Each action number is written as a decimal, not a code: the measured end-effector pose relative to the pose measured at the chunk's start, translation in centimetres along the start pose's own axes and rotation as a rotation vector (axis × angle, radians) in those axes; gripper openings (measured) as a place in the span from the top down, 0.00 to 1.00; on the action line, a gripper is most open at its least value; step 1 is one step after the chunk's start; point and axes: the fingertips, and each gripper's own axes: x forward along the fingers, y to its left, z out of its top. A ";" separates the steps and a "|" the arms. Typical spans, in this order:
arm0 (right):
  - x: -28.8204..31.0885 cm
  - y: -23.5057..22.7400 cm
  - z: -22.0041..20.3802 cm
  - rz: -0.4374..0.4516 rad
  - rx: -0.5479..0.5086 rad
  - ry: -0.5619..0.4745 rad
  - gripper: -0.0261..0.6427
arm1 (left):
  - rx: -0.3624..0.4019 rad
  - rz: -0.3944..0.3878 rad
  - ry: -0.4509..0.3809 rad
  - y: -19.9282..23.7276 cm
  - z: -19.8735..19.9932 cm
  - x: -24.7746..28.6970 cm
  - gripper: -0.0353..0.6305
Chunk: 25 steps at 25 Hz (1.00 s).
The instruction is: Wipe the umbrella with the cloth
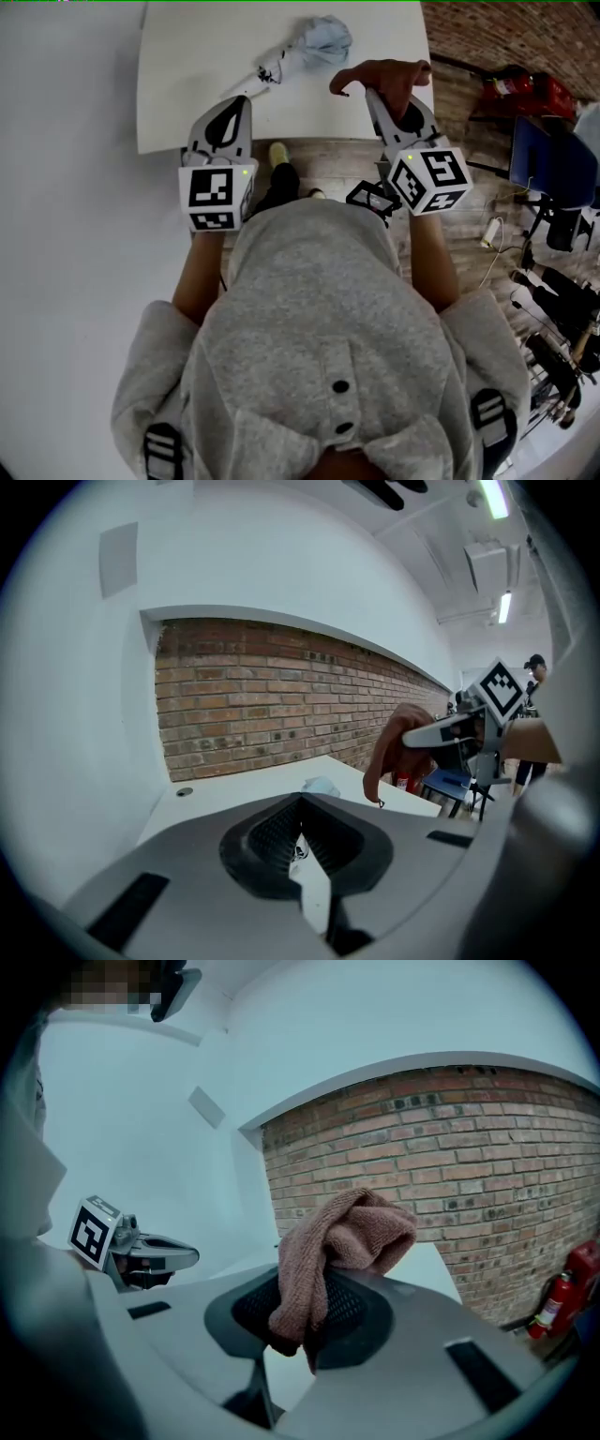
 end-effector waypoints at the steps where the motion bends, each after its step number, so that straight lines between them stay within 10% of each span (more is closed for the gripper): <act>1: 0.7 0.2 0.2 -0.007 -0.002 0.002 0.84 | -0.002 -0.006 0.005 0.7 -0.2 0.4 0.92; 15: 7.6 -1.8 2.4 -0.067 -0.124 0.036 0.84 | -0.033 -0.032 0.013 7.0 -0.9 6.2 0.92; 25: 10.3 -2.8 2.4 -0.120 -0.153 0.074 0.84 | 0.018 -0.104 0.192 9.3 -6.8 9.3 0.92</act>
